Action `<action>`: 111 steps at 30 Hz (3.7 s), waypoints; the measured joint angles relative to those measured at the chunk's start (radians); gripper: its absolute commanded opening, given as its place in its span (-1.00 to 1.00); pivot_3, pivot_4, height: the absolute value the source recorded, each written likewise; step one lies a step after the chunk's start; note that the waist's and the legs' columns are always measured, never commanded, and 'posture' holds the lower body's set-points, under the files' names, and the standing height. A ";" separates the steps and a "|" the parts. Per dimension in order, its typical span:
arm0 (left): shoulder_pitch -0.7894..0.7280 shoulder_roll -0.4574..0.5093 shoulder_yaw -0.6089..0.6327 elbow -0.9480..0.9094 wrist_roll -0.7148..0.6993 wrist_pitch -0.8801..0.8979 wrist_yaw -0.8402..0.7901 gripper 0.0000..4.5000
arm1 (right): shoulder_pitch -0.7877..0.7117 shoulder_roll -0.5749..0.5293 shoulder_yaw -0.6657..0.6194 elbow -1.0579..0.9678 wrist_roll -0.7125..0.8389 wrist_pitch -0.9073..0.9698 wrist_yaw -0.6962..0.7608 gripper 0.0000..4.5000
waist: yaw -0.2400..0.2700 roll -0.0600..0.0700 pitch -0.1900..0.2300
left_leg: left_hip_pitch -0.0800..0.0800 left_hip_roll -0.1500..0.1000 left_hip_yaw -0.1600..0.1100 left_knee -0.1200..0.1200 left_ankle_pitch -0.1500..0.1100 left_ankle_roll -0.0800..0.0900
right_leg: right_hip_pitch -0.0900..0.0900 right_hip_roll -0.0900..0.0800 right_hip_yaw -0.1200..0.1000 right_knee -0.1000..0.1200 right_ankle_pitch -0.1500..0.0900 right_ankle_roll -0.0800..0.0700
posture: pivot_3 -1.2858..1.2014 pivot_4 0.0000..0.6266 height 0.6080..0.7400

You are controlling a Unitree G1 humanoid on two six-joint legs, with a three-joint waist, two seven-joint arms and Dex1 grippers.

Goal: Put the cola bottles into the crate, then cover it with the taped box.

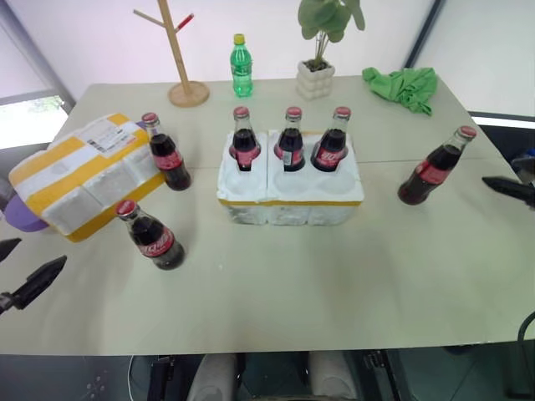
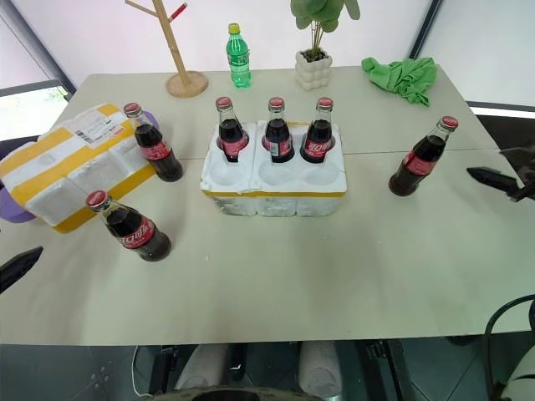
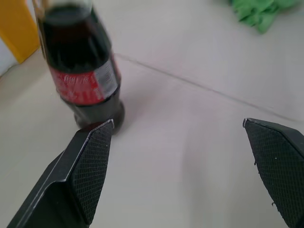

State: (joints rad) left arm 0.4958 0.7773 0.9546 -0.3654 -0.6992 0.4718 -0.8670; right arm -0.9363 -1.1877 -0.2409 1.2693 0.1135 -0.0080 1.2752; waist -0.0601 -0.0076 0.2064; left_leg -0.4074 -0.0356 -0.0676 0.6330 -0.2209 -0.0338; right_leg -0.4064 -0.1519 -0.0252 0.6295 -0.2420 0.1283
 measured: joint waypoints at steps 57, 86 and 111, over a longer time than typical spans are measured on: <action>-0.457 -0.091 -0.636 0.112 0.167 -0.105 -0.035 0.99 | 0.298 0.091 0.038 -1.324 0.735 0.821 0.191 1.00 | 0.049 -0.002 -0.002 | -0.001 0.002 0.007 0.001 0.000 0.000 | -0.004 0.002 0.007 0.000 0.004 0.006 | 0.03 -0.52 1.00; -1.008 0.120 -0.633 0.135 -0.112 0.240 -0.052 0.26 | 0.381 0.140 0.018 -1.354 0.733 0.786 0.166 1.00 | 0.052 -0.008 0.001 | -0.003 0.000 0.005 0.004 0.000 0.000 | -0.003 0.002 0.007 -0.001 0.007 0.012 | 0.03 -0.52 1.00; -1.435 -0.274 -1.009 0.599 0.192 0.107 -0.146 0.26 | 0.497 0.210 -0.017 -1.445 0.748 0.756 0.052 1.00 | 0.051 -0.012 0.003 | -0.004 -0.001 0.006 0.011 0.000 0.001 | -0.001 0.002 0.009 -0.001 0.010 0.016 | 0.03 -0.52 1.00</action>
State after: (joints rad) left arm -0.9393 0.5032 -0.0548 0.2341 -0.5076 0.5791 -1.0134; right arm -0.4397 -0.9782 -0.2575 -0.1762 0.8615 0.7480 1.3274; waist -0.0093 -0.0193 0.2098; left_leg -0.4115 -0.0366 -0.0620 0.6436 -0.2208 -0.0332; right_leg -0.4075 -0.1500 -0.0165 0.6289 -0.2325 0.1444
